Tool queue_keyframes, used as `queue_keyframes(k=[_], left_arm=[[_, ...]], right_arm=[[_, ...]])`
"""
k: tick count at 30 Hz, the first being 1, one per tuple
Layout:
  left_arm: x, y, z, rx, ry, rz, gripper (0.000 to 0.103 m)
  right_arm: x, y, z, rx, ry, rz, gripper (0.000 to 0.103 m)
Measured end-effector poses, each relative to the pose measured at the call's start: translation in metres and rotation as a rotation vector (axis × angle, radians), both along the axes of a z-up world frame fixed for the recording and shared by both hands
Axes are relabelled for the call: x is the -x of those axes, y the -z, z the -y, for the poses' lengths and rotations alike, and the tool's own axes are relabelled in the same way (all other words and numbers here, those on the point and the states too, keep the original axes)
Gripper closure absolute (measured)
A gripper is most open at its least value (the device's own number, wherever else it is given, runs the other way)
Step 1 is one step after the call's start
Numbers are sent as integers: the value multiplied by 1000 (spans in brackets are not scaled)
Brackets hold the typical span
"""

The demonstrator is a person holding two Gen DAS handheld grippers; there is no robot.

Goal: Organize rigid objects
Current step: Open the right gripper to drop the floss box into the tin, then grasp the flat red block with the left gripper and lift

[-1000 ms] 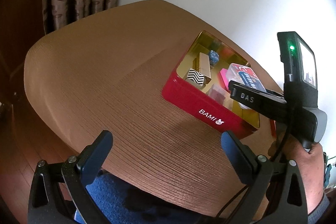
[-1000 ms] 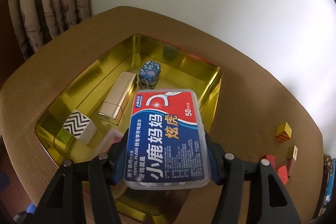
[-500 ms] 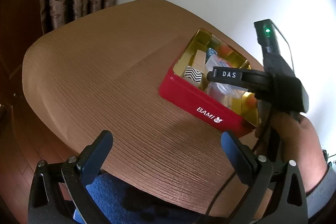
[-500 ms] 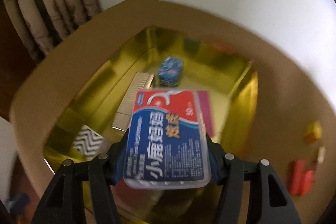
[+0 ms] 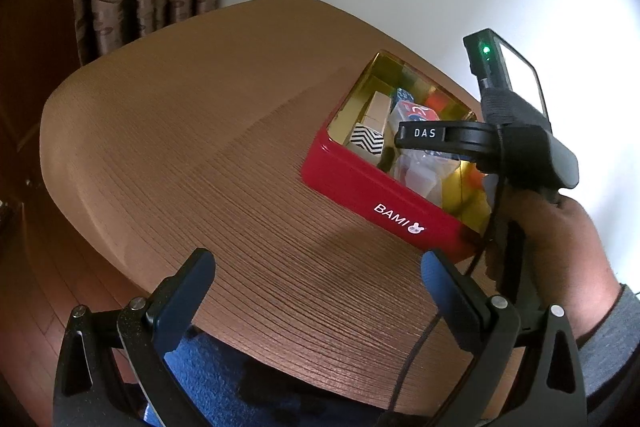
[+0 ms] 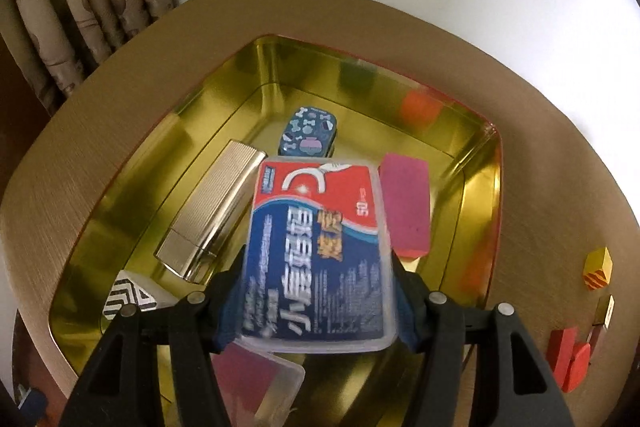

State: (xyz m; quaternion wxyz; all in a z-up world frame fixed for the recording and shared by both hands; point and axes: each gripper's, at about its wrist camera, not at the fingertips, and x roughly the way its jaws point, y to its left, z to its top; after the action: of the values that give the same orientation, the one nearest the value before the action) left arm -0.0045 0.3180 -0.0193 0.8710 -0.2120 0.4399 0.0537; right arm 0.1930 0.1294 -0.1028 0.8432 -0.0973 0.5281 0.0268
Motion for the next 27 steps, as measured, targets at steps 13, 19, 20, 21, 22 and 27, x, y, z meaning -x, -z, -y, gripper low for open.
queue_keyframes(k=[13, 19, 20, 21, 22, 27], left_arm=[[10, -22, 34, -62, 120, 124, 1], [15, -28, 100, -175, 296, 213, 1], [12, -27, 111, -184, 322, 211, 1], [8, -25, 128, -191, 356, 212, 1], [4, -24, 140, -200, 376, 212, 1], [-27, -19, 207, -278, 449, 202, 1]], right_arm=[[124, -76, 101, -168, 118, 286, 40], [216, -71, 221, -125, 332, 335, 40], [236, -70, 241, -124, 375, 350, 40], [247, -68, 253, -133, 399, 358, 40], [260, -67, 265, -146, 424, 367, 40], [306, -59, 306, -220, 494, 377, 39]])
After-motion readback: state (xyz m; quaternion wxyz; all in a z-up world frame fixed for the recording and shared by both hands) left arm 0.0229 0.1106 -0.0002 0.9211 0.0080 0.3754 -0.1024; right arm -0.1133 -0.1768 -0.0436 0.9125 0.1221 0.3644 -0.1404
